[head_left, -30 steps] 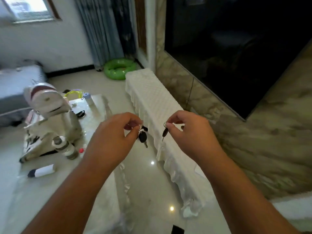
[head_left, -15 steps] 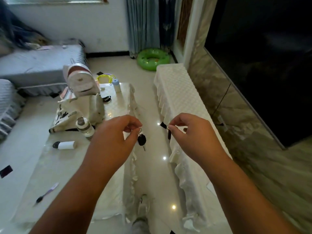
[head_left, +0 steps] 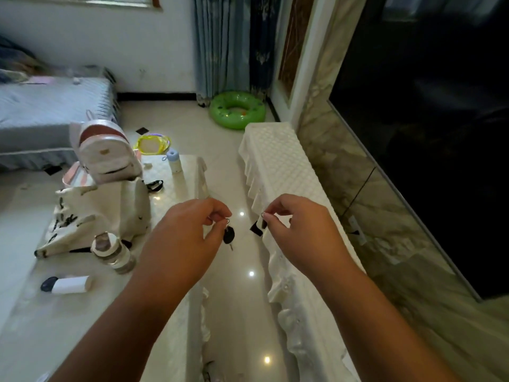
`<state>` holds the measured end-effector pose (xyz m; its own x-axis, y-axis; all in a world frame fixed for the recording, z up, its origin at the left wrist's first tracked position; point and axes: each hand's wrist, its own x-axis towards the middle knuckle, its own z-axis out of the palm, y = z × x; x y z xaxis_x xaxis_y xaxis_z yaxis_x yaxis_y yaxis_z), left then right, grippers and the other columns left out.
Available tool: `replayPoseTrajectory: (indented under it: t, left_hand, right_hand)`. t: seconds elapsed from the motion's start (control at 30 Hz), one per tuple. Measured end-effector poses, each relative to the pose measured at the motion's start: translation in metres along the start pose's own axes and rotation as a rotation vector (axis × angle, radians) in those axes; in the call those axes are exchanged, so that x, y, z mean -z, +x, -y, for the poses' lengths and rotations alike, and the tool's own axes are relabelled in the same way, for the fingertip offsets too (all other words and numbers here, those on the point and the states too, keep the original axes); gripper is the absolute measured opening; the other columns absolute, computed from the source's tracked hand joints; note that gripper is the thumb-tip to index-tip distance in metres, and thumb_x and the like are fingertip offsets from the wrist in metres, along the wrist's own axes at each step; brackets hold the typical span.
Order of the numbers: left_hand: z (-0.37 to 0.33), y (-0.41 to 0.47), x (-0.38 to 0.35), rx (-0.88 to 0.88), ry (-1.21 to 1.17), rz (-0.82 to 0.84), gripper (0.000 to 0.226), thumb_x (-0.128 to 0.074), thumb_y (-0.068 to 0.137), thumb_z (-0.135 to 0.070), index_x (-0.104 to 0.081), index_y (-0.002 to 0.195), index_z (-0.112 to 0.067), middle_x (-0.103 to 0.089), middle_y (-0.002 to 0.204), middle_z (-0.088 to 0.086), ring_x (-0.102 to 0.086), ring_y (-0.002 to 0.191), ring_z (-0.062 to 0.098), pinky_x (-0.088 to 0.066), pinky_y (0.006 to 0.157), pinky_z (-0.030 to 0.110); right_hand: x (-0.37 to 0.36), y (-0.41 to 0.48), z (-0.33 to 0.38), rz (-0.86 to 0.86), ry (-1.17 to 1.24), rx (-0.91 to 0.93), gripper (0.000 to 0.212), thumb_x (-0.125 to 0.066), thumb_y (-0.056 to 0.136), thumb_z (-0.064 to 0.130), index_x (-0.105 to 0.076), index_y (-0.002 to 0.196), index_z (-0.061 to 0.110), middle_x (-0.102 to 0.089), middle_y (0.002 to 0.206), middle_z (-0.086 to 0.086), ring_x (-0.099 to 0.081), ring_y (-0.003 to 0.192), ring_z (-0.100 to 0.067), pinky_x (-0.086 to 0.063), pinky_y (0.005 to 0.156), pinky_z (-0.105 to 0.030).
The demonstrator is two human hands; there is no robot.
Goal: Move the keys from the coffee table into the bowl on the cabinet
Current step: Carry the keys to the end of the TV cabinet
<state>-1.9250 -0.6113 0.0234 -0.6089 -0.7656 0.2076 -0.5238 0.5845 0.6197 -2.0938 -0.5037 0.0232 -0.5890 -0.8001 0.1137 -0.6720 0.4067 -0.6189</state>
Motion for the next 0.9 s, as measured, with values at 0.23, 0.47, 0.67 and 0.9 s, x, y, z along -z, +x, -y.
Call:
replayPoseTrajectory:
  t: [0.23,0.47,0.67,0.9]
  left_hand:
    - [0.02,0.073,0.0,0.0,-0.033,-0.013,0.016,-0.065,0.087,-0.026,-0.065,0.094,-0.04,-0.063,0.086,-0.021,-0.057,0.088,-0.005,-0.047,0.072,0.023]
    - [0.03,0.151,-0.017,0.004,0.007,-0.024,0.016,-0.068,0.085,-0.021,-0.068,0.094,-0.034,-0.064,0.083,-0.018,-0.059,0.086,0.001,-0.048,0.073,0.026]
    - [0.024,0.237,-0.039,0.09,0.091,-0.063,0.016,-0.069,0.083,-0.022,-0.069,0.092,-0.035,-0.064,0.083,-0.021,-0.059,0.084,-0.002,-0.041,0.072,0.015]
    - [0.015,0.336,-0.054,0.116,0.127,-0.168,0.015,-0.067,0.083,-0.023,-0.068,0.093,-0.034,-0.066,0.084,-0.019,-0.061,0.085,0.005,-0.05,0.078,0.036]
  right_hand:
    - [-0.016,0.072,0.0,-0.003,0.021,-0.006,0.002,-0.065,0.091,0.036,-0.067,0.09,0.035,-0.065,0.093,0.02,-0.059,0.085,0.005,-0.041,0.066,-0.01]
    - [-0.032,0.167,-0.02,0.028,0.09,0.013,0.005,-0.065,0.091,0.036,-0.068,0.092,0.033,-0.066,0.097,0.018,-0.061,0.092,0.001,-0.051,0.073,-0.02]
    - [-0.04,0.274,-0.042,0.111,0.123,0.103,0.006,-0.064,0.089,0.036,-0.068,0.091,0.032,-0.065,0.094,0.019,-0.061,0.089,-0.002,-0.053,0.075,-0.027]
    - [-0.032,0.389,-0.053,0.151,0.12,0.191,0.003,-0.067,0.087,0.035,-0.068,0.086,0.032,-0.065,0.09,0.018,-0.06,0.089,-0.003,-0.049,0.073,-0.026]
